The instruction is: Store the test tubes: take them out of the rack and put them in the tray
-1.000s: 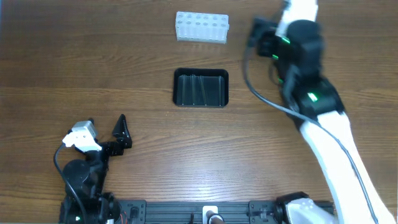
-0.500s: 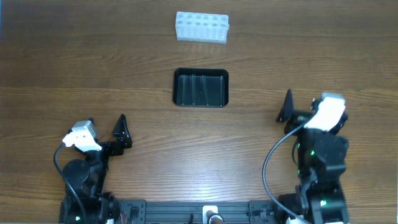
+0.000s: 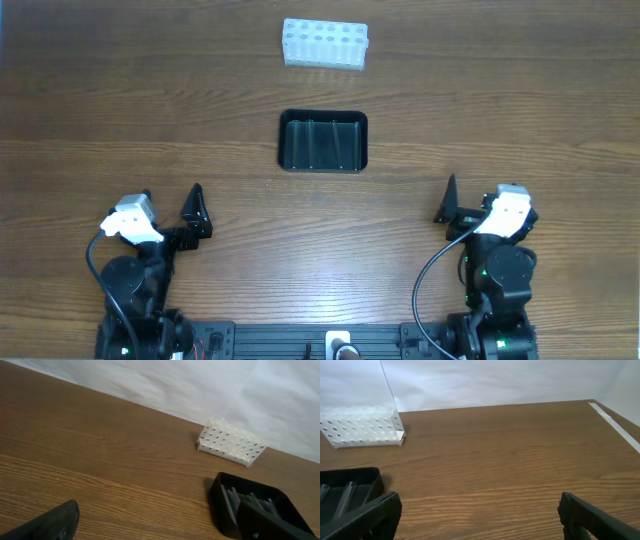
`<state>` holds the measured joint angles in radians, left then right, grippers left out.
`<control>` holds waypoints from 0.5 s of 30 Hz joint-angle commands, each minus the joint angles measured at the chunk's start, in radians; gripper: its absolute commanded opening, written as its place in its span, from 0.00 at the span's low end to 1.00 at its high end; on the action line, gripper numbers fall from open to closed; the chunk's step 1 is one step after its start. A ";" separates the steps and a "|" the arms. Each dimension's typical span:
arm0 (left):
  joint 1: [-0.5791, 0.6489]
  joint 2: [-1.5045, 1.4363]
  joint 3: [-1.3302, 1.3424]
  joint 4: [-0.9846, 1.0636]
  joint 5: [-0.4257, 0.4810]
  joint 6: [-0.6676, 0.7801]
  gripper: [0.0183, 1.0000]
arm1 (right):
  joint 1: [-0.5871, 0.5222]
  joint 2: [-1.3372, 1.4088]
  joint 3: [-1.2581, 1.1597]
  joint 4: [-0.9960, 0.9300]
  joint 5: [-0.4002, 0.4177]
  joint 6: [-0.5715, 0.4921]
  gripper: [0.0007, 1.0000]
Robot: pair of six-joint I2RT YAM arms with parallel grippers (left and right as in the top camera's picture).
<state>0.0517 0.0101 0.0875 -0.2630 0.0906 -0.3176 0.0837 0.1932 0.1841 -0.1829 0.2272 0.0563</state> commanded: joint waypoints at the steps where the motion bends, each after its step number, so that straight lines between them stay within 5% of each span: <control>1: -0.005 -0.006 -0.005 -0.002 0.010 -0.001 1.00 | -0.004 -0.046 -0.063 0.035 -0.024 -0.004 0.99; 15: -0.005 -0.006 -0.005 -0.002 0.010 -0.001 1.00 | -0.005 -0.188 -0.179 0.142 -0.075 -0.036 0.99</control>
<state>0.0517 0.0101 0.0875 -0.2626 0.0906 -0.3176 0.0837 0.0154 0.0406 -0.0681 0.1730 0.0399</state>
